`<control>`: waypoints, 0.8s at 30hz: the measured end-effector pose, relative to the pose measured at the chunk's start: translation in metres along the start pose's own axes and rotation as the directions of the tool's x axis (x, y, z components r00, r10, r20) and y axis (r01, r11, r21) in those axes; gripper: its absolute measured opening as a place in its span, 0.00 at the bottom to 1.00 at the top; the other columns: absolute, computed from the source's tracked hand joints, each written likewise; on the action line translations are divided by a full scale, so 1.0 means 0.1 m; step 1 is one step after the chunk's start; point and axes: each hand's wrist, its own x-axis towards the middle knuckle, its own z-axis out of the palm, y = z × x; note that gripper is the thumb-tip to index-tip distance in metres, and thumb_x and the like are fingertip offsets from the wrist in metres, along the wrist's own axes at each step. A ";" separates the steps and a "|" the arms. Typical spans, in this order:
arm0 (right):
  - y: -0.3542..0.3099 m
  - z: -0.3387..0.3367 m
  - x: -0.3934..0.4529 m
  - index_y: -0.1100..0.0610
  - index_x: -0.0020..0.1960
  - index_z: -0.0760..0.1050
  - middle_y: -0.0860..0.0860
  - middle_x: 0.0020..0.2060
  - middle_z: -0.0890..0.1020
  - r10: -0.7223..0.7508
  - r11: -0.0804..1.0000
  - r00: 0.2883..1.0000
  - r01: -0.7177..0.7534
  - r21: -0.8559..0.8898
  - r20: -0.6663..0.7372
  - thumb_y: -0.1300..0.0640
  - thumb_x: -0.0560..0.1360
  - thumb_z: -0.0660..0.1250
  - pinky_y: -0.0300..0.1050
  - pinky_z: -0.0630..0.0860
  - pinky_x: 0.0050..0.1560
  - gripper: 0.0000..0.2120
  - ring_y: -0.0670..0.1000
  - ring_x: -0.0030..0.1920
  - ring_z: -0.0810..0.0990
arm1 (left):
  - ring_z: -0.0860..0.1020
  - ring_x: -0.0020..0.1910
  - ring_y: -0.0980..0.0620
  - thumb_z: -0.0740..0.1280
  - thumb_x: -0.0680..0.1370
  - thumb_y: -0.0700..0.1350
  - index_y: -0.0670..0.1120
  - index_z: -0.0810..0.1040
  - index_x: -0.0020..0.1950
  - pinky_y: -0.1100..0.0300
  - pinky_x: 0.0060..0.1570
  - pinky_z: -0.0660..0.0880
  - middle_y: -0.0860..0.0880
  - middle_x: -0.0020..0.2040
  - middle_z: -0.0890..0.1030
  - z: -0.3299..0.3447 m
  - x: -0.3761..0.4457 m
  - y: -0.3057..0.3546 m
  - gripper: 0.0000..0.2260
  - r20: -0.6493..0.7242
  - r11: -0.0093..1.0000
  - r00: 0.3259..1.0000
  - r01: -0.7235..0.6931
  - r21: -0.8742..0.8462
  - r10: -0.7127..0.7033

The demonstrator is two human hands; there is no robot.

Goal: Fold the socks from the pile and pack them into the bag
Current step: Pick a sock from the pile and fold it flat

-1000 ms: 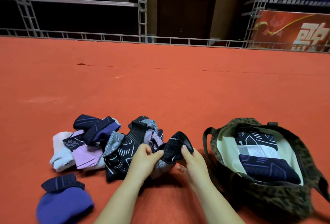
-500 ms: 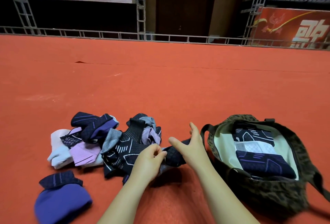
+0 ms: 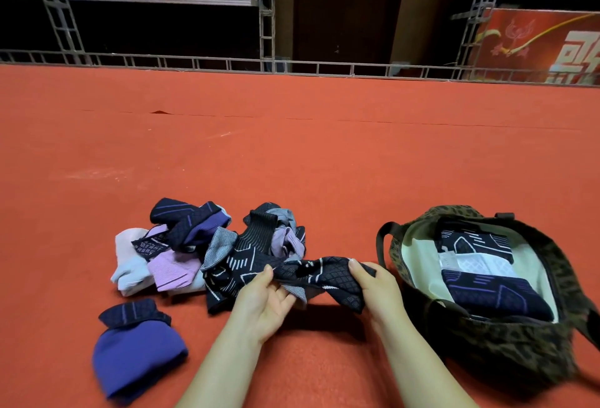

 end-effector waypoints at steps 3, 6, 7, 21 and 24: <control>0.01 -0.04 0.03 0.62 0.42 0.79 0.56 0.37 0.82 0.025 1.000 1.000 -0.025 0.010 0.017 0.59 0.75 0.69 0.45 0.75 0.41 0.07 0.53 0.38 0.79 | 0.81 0.46 0.41 0.54 0.83 0.46 0.37 0.72 0.64 0.52 0.29 0.80 0.37 0.49 0.82 0.02 -0.02 0.03 0.17 -0.027 1.000 0.999 0.019 0.001 -0.019; 0.04 -0.11 0.08 0.62 0.42 0.80 0.57 0.36 0.82 0.071 0.997 0.997 -0.072 0.040 0.015 0.58 0.75 0.69 0.48 0.75 0.42 0.08 0.54 0.38 0.80 | 0.80 0.52 0.37 0.55 0.83 0.49 0.37 0.73 0.64 0.41 0.46 0.79 0.35 0.54 0.81 0.03 -0.02 0.08 0.19 0.010 0.999 0.999 0.034 -0.015 -0.034; 0.05 -0.15 0.09 0.62 0.41 0.79 0.57 0.36 0.82 0.095 0.993 0.995 -0.095 0.064 0.009 0.58 0.75 0.69 0.49 0.76 0.43 0.08 0.55 0.38 0.80 | 0.79 0.56 0.37 0.55 0.83 0.49 0.38 0.73 0.65 0.41 0.53 0.76 0.36 0.57 0.79 0.03 -0.02 0.10 0.19 0.025 1.000 1.000 0.006 -0.002 -0.006; -0.19 0.27 -0.43 0.48 0.37 0.70 0.39 0.30 0.75 -0.290 0.734 0.789 0.547 -0.403 0.541 0.48 0.70 0.71 0.36 0.67 0.37 0.11 0.40 0.34 0.70 | 0.77 0.32 0.49 0.61 0.80 0.45 0.43 0.75 0.43 0.57 0.34 0.75 0.45 0.35 0.79 0.23 -0.16 0.23 0.09 0.179 0.781 0.920 -0.390 0.489 0.347; -0.13 0.32 -0.44 0.51 0.35 0.69 0.40 0.28 0.73 -0.257 0.873 0.832 0.418 -0.251 0.491 0.53 0.72 0.68 0.38 0.66 0.35 0.11 0.39 0.31 0.68 | 0.76 0.35 0.50 0.65 0.79 0.45 0.46 0.75 0.43 0.57 0.37 0.73 0.48 0.36 0.79 0.12 -0.12 0.24 0.06 0.134 0.680 0.879 -0.444 0.584 0.459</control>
